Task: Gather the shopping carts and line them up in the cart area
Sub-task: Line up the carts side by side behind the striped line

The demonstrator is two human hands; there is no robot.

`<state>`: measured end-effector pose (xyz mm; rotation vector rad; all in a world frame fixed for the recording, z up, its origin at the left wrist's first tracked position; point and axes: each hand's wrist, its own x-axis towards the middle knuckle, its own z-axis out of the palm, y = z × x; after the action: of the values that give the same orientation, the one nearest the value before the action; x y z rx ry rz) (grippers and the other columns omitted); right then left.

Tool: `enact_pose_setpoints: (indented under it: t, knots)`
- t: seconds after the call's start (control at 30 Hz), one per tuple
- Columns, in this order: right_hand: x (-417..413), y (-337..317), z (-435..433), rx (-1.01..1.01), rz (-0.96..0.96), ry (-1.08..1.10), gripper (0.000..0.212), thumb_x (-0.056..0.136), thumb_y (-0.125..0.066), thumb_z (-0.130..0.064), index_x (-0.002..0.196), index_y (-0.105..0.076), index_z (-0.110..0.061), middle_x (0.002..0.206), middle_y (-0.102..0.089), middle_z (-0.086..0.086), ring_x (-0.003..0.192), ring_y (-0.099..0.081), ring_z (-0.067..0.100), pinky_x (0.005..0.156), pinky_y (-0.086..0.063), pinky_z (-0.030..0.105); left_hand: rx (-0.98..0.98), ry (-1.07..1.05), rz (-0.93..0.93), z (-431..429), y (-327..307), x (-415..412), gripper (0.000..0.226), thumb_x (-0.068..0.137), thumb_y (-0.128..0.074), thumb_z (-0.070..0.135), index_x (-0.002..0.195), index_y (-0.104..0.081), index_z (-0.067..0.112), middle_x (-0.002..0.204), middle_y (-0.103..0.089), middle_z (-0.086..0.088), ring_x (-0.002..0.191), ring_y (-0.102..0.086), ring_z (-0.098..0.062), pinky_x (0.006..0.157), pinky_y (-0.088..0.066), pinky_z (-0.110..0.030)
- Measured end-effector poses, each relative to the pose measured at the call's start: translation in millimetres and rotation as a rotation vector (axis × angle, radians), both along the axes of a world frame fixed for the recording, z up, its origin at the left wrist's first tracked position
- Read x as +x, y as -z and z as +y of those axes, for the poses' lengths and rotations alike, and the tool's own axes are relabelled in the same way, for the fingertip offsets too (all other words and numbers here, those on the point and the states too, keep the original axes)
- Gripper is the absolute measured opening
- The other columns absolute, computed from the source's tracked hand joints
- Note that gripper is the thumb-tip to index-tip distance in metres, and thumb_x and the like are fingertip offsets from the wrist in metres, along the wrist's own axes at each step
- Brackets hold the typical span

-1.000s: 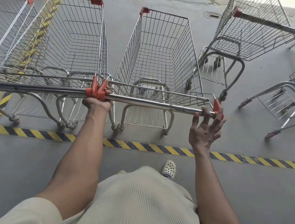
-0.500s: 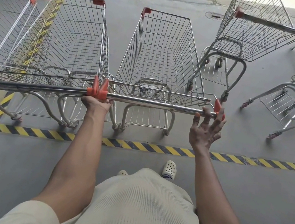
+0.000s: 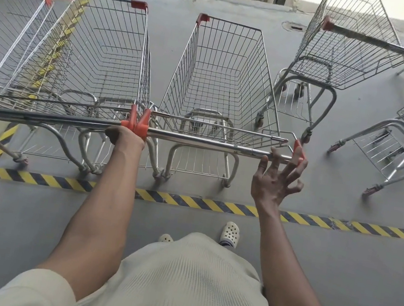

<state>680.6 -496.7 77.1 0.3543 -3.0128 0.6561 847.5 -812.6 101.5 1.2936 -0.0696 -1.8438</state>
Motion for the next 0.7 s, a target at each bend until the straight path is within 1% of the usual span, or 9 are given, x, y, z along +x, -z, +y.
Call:
enact_pose_setpoints:
  t: [0.03,0.1,0.17,0.2,0.27,0.3,0.37,0.5,0.7]
  knots:
    - [5,0,-7,0.014,0.028,-0.039,0.037,0.104,-0.033,-0.054,0.136,-0.046,-0.043,0.170,0.002,-0.002,0.156,0.003,0.029,0.112,-0.016,0.062,-0.083,0.058,-0.063,-1,5,0,0.058,0.109,-0.007,0.035,0.098,-0.058,0.010,0.122,-0.071,-0.006,0.110,-0.069,-0.038,0.085,-0.059,-0.036]
    - [18,2,-30,0.015,0.065,-0.132,0.036,0.104,-0.038,-0.053,0.135,-0.050,-0.041,0.169,-0.006,-0.001,0.155,-0.001,0.025,0.112,-0.016,0.060,-0.281,0.201,-0.372,2,13,5,0.051,0.110,-0.012,0.038,0.114,-0.057,0.016,0.136,-0.061,0.003,0.129,-0.051,-0.030,0.106,-0.045,-0.036]
    - [33,1,-58,-0.015,0.093,-0.226,0.037,0.103,-0.041,-0.054,0.135,-0.053,-0.040,0.167,-0.011,-0.001,0.154,-0.005,0.023,0.111,-0.016,0.058,-0.373,0.068,-0.938,9,9,11,0.034,0.103,-0.035,0.035,0.113,-0.054,0.010,0.128,-0.053,-0.008,0.114,-0.046,-0.023,0.096,-0.041,-0.036]
    - [43,1,-72,-0.032,0.106,-0.276,0.036,0.102,-0.043,-0.054,0.134,-0.053,-0.040,0.166,-0.014,-0.002,0.154,-0.010,0.023,0.111,-0.017,0.057,-0.533,0.020,-1.133,16,3,14,0.029,0.096,-0.042,0.034,0.106,-0.053,0.008,0.122,-0.053,-0.012,0.110,-0.046,-0.022,0.093,-0.041,-0.037]
    - [61,-2,-97,-0.037,0.133,-0.381,0.034,0.102,-0.045,-0.053,0.133,-0.053,-0.041,0.165,-0.019,-0.003,0.152,-0.016,0.022,0.111,-0.018,0.055,-0.885,0.108,-1.325,25,-8,16,0.026,0.092,-0.047,0.035,0.095,-0.052,0.010,0.111,-0.056,-0.013,0.107,-0.048,-0.024,0.091,-0.037,-0.036]
    - [68,-4,-109,-0.030,0.150,-0.429,0.035,0.102,-0.045,-0.054,0.133,-0.052,-0.040,0.164,-0.023,-0.002,0.151,-0.019,0.022,0.112,-0.018,0.054,-1.037,0.166,-1.357,22,1,19,0.026,0.092,-0.047,0.037,0.093,-0.053,0.012,0.105,-0.057,-0.011,0.105,-0.049,-0.025,0.089,-0.032,-0.033]
    - [79,-8,-131,-0.014,0.168,-0.522,0.038,0.102,-0.045,-0.055,0.133,-0.055,-0.037,0.161,-0.029,-0.001,0.147,-0.023,0.021,0.111,-0.021,0.053,-1.172,0.294,-1.404,17,3,22,0.026,0.092,-0.047,0.039,0.090,-0.054,0.014,0.096,-0.058,-0.008,0.099,-0.049,-0.025,0.085,-0.026,-0.031]
    - [94,-12,-169,0.020,0.171,-0.676,0.043,0.099,-0.044,-0.058,0.132,-0.058,-0.034,0.156,-0.037,0.001,0.139,-0.030,0.021,0.107,-0.028,0.051,-1.297,0.449,-1.419,14,0,24,0.017,0.092,-0.053,0.030,0.088,-0.057,0.015,0.088,-0.061,-0.007,0.091,-0.052,-0.027,0.088,-0.037,-0.042]
    - [112,-18,-223,-0.086,0.164,-0.761,0.034,0.097,-0.058,-0.047,0.126,-0.060,-0.030,0.142,-0.049,0.004,0.128,-0.044,0.024,0.100,-0.034,0.050,-1.398,0.569,-1.386,-29,3,45,0.022,0.097,-0.047,0.033,0.091,-0.060,0.016,0.086,-0.063,-0.004,0.085,-0.055,-0.025,0.084,-0.038,-0.042]
